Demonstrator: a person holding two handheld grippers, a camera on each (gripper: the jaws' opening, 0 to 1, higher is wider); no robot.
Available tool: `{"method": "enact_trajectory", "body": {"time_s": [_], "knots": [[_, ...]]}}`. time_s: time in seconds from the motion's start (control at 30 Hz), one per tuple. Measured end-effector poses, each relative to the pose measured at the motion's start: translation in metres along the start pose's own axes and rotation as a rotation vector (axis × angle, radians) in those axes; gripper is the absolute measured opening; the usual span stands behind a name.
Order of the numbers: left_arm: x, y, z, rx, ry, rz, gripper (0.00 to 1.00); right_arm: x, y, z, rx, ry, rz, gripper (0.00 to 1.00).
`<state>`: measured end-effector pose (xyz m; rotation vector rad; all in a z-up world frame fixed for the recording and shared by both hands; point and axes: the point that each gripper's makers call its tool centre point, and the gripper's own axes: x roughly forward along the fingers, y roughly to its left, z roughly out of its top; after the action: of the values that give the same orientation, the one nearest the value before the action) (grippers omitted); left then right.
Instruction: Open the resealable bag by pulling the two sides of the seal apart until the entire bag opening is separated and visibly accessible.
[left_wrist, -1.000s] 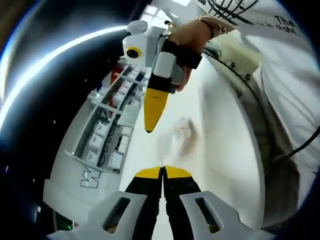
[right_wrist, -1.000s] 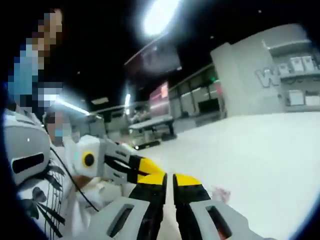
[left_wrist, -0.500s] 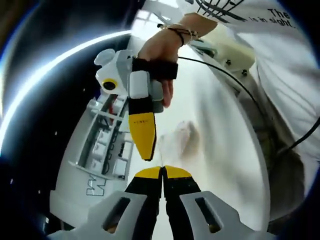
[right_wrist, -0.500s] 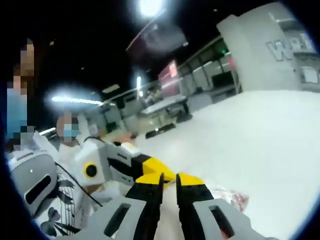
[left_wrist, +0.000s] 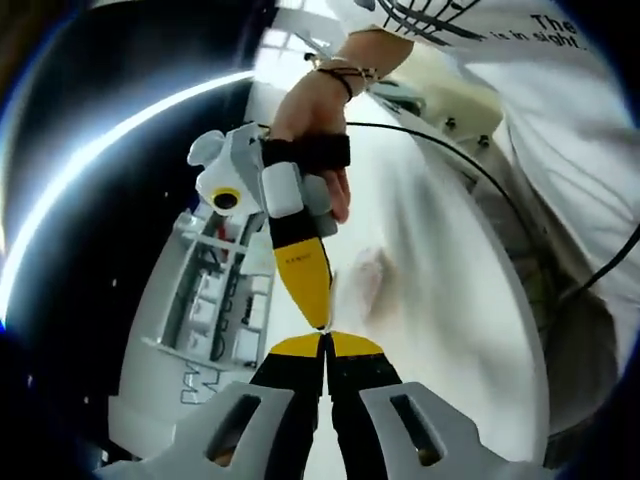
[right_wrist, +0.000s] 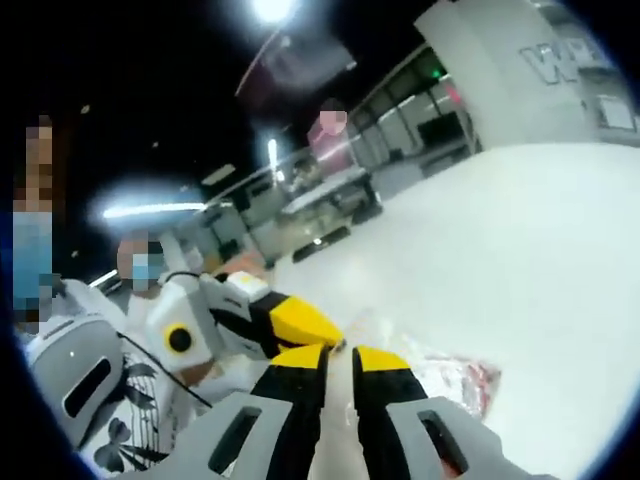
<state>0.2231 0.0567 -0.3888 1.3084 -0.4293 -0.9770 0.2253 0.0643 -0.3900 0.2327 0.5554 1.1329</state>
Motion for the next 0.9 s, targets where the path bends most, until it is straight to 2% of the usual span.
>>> {"method": "enact_trajectory", "body": {"time_s": [0.27, 0.37, 0.47, 0.6, 0.9], "knots": [[0.0001, 0.0004, 0.0012, 0.02, -0.003, -0.01, 0.01, 0.0006, 0.0012, -0.0022, 0.035, 0.005, 0.023, 0.06], [0.0, 0.0002, 0.0008, 0.021, -0.003, -0.012, 0.01, -0.0005, -0.0011, -0.0029, 0.06, 0.002, 0.029, 0.0], [0.0004, -0.0006, 0.0006, 0.023, -0.002, -0.016, 0.01, -0.0016, -0.0047, -0.0037, 0.081, -0.003, 0.016, 0.0], [0.0014, -0.0011, 0.0012, 0.023, -0.005, -0.022, 0.01, -0.0001, 0.0007, -0.006, 0.095, -0.005, 0.026, 0.0], [-0.0003, -0.0052, -0.002, 0.017, 0.009, -0.041, 0.01, -0.0057, -0.0061, -0.0009, 0.056, -0.049, -0.044, 0.0]]}}
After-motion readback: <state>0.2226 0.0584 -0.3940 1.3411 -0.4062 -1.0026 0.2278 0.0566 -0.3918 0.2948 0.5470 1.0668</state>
